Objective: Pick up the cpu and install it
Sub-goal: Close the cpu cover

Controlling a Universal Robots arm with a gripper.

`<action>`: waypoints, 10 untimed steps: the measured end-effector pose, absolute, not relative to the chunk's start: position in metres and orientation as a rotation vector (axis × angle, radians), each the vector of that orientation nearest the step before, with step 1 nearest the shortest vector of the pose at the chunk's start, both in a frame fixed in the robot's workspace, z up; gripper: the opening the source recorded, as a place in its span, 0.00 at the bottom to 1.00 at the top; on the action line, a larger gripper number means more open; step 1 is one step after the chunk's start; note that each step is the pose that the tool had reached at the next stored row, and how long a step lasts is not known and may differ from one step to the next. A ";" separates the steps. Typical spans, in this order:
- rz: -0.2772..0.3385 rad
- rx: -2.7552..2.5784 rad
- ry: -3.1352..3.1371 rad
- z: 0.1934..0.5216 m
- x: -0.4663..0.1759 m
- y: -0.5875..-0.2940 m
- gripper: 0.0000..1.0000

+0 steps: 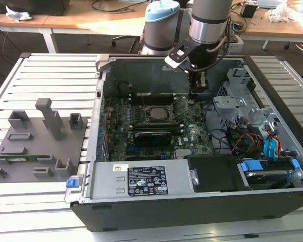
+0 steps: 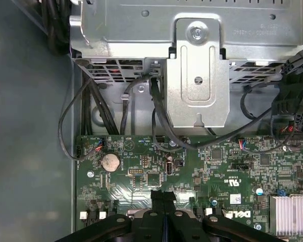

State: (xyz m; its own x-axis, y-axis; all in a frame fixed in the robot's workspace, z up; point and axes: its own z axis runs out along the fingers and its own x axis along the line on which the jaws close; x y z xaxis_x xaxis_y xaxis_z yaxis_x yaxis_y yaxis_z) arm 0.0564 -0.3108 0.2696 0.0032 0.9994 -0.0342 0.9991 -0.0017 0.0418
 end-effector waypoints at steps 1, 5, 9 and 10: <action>0.008 2.186 2.181 0.269 0.056 -0.311 0.11; 0.009 2.186 2.181 0.269 0.056 -0.311 0.11; 0.009 2.186 2.181 0.269 0.056 -0.311 0.11; 0.009 2.186 2.181 0.269 0.056 -0.311 0.11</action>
